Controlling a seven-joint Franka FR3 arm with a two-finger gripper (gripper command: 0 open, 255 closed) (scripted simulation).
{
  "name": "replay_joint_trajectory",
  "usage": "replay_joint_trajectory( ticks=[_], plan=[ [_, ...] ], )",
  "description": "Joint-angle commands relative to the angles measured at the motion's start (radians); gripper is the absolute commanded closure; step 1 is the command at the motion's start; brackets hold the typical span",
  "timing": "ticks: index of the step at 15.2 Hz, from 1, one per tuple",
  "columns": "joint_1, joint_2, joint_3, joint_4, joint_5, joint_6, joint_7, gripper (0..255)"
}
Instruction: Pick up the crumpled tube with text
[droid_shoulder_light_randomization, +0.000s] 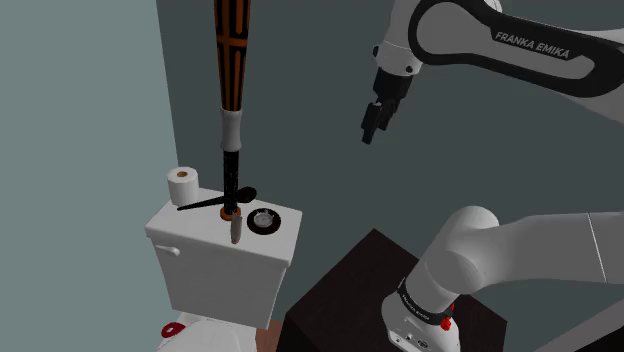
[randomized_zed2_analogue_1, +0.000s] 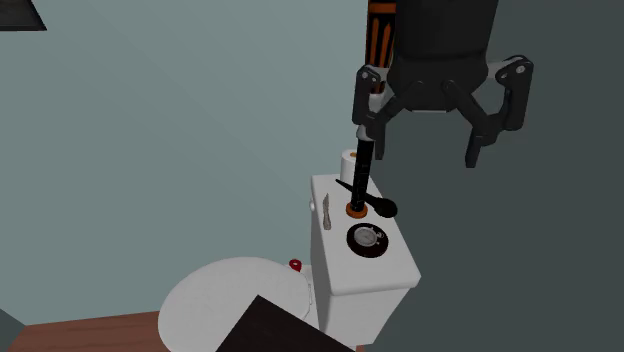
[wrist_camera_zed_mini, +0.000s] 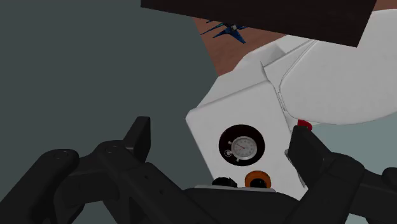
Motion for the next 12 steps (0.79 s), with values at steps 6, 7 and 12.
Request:
replay_joint_trajectory(
  ticks=[6, 7, 12],
  plan=[
    [-0.028, 0.054, 0.099, -0.068, 0.104, 0.082, 0.244, 0],
    [-0.033, 0.071, 0.118, -0.078, 0.124, 0.102, 0.292, 0],
    [-0.059, 0.178, 0.214, -0.102, 0.219, 0.21, 0.525, 0]
  ],
)
